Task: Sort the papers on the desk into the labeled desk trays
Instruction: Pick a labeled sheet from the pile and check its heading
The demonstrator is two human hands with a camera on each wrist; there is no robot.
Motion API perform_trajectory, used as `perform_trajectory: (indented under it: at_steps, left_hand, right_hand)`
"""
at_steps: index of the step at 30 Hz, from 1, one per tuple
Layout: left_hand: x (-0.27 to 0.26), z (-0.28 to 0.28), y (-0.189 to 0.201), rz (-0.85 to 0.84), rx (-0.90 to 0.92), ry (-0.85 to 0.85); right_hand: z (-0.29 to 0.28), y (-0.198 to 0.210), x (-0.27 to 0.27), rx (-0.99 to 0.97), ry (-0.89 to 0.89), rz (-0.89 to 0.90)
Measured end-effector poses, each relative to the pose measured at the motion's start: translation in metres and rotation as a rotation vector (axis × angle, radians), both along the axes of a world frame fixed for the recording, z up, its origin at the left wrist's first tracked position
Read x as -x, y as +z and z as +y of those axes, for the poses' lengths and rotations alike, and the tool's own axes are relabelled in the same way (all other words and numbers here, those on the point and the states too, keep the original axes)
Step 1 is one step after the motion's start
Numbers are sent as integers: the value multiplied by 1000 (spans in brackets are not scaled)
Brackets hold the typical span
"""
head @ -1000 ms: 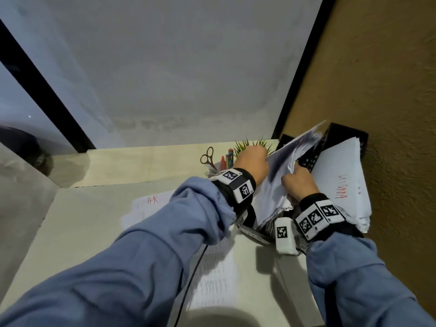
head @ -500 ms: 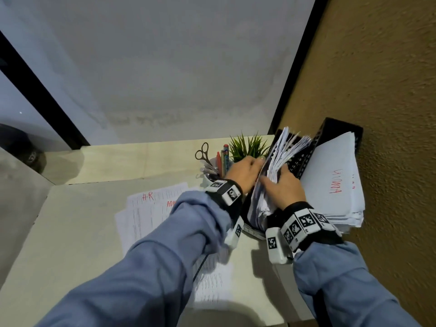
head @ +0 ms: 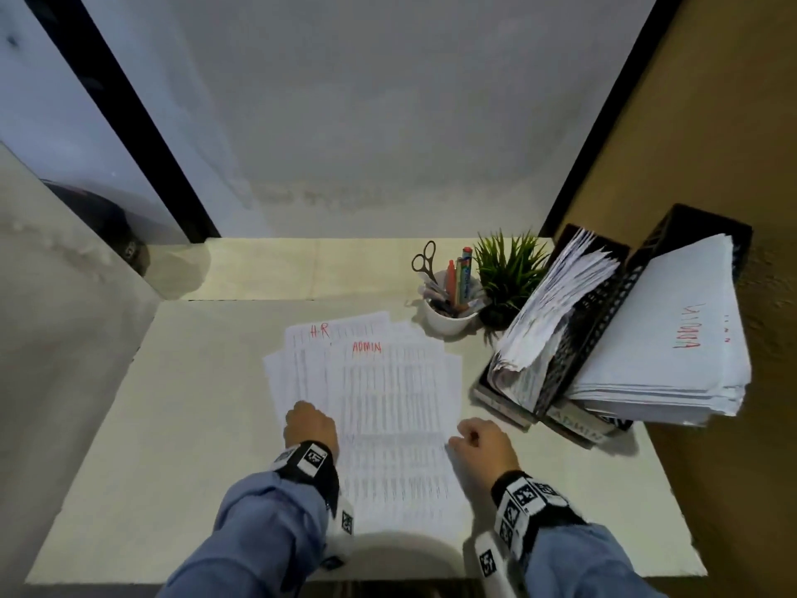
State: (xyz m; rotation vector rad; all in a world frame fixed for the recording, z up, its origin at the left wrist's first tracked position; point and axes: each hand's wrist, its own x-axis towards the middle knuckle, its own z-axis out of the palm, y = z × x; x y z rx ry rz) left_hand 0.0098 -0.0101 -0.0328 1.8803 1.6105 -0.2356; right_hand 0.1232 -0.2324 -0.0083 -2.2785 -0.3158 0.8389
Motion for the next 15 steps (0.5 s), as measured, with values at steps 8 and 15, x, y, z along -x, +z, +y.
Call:
perform_trajectory:
  at_steps: [8,15]
  left_hand:
    - [16,-15,-9,-307,241,196]
    - [27,-24,-13,-567,283,146]
  right_hand:
    - [24,-13,8,33,-82,43]
    - [27,-11,10,56,-105,25]
